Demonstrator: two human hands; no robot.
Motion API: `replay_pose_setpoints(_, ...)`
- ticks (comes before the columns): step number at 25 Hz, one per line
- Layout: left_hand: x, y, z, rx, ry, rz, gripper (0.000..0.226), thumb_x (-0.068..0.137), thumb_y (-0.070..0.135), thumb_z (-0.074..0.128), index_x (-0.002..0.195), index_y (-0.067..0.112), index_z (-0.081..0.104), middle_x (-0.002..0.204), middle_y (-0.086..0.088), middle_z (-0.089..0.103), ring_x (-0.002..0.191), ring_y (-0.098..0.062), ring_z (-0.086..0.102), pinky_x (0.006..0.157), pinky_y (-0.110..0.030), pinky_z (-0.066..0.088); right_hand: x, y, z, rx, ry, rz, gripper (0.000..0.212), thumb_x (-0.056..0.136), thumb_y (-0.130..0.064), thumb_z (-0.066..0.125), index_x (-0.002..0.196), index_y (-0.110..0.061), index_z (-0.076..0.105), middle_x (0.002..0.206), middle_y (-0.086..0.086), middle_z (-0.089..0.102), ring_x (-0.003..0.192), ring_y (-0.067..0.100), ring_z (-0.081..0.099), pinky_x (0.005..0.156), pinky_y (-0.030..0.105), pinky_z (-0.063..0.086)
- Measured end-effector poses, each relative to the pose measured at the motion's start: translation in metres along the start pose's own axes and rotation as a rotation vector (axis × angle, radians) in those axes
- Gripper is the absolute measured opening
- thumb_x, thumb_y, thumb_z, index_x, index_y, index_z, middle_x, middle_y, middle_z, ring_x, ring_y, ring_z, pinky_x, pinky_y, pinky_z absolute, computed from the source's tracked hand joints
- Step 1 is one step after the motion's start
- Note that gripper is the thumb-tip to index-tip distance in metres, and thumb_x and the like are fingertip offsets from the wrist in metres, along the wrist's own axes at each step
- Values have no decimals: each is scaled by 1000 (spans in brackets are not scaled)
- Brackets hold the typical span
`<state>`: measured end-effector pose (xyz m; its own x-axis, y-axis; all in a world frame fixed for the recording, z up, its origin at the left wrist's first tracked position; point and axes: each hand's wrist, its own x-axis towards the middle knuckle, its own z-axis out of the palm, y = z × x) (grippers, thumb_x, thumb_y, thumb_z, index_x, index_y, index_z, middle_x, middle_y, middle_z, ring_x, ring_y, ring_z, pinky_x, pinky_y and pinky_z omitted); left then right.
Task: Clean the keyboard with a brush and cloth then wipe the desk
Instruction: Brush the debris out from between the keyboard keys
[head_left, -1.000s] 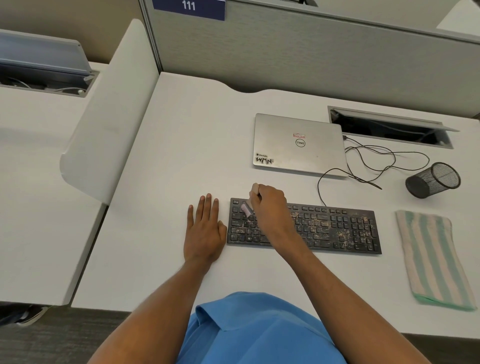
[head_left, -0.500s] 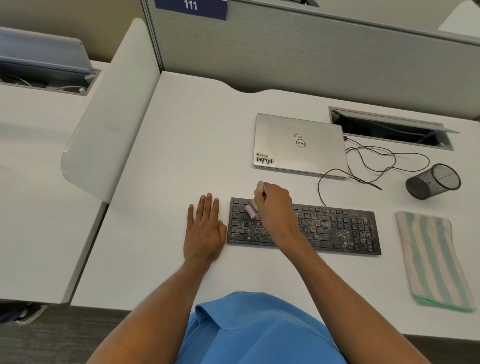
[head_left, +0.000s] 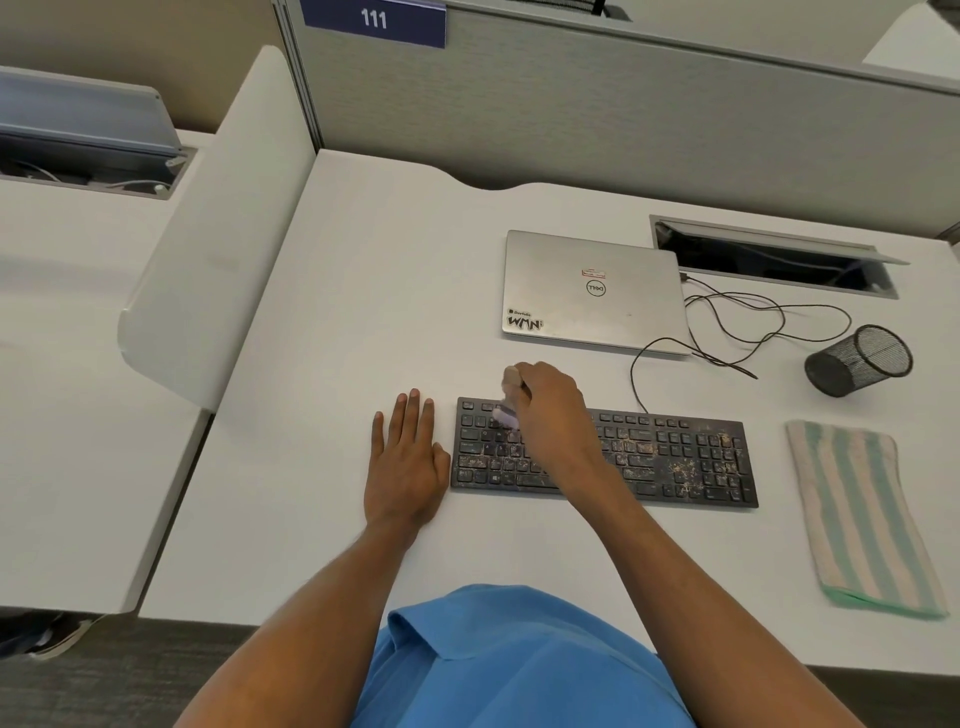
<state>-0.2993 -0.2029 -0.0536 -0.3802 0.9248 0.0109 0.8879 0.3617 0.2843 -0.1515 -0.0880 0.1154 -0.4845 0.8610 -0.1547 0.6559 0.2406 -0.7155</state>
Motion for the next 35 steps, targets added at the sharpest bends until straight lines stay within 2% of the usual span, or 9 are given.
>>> replay_pose_setpoints(3,0,0,0,7,0,1,67,103,31,30,166,12,26,176,-8,15,164,-23,8,133,-50,6,2,-13,7,-88,-89,-75,28,102,-10,49,79,-22,58,92,1,59,90,15,64,72,18,53)
replay_pose_setpoints(6,-1,-1,1,7,-1,2,68,102,32,28,167,12,25,177,-8,13,164,-22,6,133,-50,6,2,-22,22,-147,-174,-117,20,101,-19,51,94,-10,67,93,0,66,81,7,63,74,18,50)
replay_pose_setpoints(12,0,-1,1,-7,14,2,67,102,32,28,166,12,27,176,-8,16,164,-23,9,133,-50,6,1,-10,14,-364,-140,-68,20,98,-9,53,107,-19,69,100,-4,70,91,14,66,67,23,43)
replay_pose_setpoints(15,0,-1,2,-11,22,8,67,102,32,29,166,12,29,176,-9,18,164,-23,11,133,-51,7,-1,3,-2,-352,-141,-2,18,98,-1,53,97,-7,69,92,7,71,73,12,68,55,1,39)
replay_pose_setpoints(19,0,-1,2,-15,28,7,67,102,33,30,165,11,31,175,-9,19,164,-24,12,133,-51,7,4,10,-10,-386,-62,22,18,96,-2,49,89,-12,62,84,7,56,75,22,60,77,38,59)
replay_pose_setpoints(23,0,-1,2,-11,20,2,67,102,32,30,166,12,28,176,-9,17,164,-23,10,133,-50,5,8,-8,-6,-289,-51,-28,19,101,-11,51,87,-6,64,89,11,69,67,-3,63,57,4,40)
replay_pose_setpoints(27,0,-1,1,-4,11,0,67,102,32,30,166,13,27,176,-8,15,164,-22,9,133,-49,4,9,-18,10,-301,-117,-43,19,101,-13,51,102,-14,71,99,-3,73,68,-6,50,53,4,29)
replay_pose_setpoints(32,0,-1,1,-7,4,1,68,102,34,28,167,14,25,176,-7,15,164,-22,8,133,-49,3,7,-6,-10,-276,-89,42,20,100,-5,50,101,-5,70,99,10,73,69,-1,59,55,-1,37)
replay_pose_setpoints(35,1,-1,2,-5,9,0,68,102,33,29,166,13,27,176,-8,17,164,-23,10,133,-50,6,9,4,-15,-328,-24,114,22,98,-9,49,88,-21,65,83,0,63,74,16,62,75,29,56)
